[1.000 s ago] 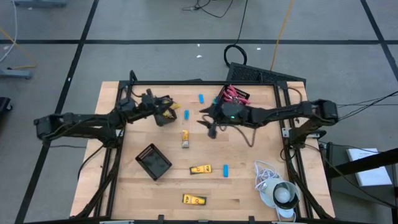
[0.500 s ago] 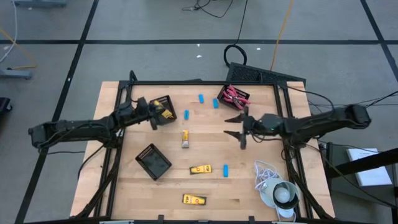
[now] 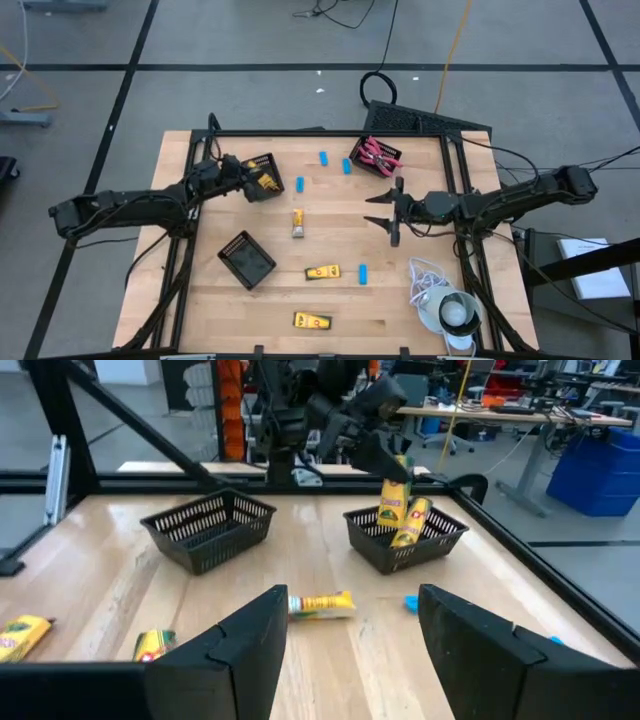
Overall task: Pick & Place School Supplies
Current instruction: Put the yellow crayon box into the middle black bin
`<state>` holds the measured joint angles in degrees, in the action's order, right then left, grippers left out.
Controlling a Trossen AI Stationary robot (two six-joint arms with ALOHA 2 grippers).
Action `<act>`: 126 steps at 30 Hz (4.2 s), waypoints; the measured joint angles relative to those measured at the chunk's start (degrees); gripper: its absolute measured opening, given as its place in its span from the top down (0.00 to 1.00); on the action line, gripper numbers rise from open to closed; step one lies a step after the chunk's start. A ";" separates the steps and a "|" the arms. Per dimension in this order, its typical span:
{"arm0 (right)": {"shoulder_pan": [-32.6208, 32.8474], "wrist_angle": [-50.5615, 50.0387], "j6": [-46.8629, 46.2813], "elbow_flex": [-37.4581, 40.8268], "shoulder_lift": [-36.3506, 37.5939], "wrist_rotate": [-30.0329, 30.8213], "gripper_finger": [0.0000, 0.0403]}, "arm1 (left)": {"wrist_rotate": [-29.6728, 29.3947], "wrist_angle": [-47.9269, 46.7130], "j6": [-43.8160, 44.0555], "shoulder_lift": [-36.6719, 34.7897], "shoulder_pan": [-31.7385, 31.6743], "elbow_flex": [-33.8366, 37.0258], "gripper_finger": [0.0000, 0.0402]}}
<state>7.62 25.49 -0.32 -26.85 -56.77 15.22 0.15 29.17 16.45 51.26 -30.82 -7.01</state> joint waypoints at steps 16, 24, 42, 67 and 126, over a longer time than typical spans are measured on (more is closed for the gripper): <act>0.00 0.22 -0.04 0.00 -0.02 -0.02 0.47 | 1.01 8.41 5.72 14.37 -3.62 -0.04 0.82; 0.00 -0.02 -0.86 0.00 -0.02 -0.02 0.47 | -0.78 8.25 4.92 13.82 -5.91 -0.04 0.52; 0.18 -4.45 -6.53 -6.49 -14.47 -11.22 0.47 | 7.44 21.54 -1.92 7.84 0.63 -2.55 0.45; 9.53 -25.61 -7.60 -39.50 -52.45 -16.91 0.43 | 4.27 22.17 -7.79 7.81 15.62 -3.91 0.44; 7.87 -24.44 -8.50 -41.40 -57.70 -18.35 0.94 | 4.25 23.15 -8.38 7.81 15.86 -3.91 0.44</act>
<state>15.49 1.06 -8.81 -68.25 -114.48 -3.13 4.40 52.31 8.08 59.07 -14.96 -10.92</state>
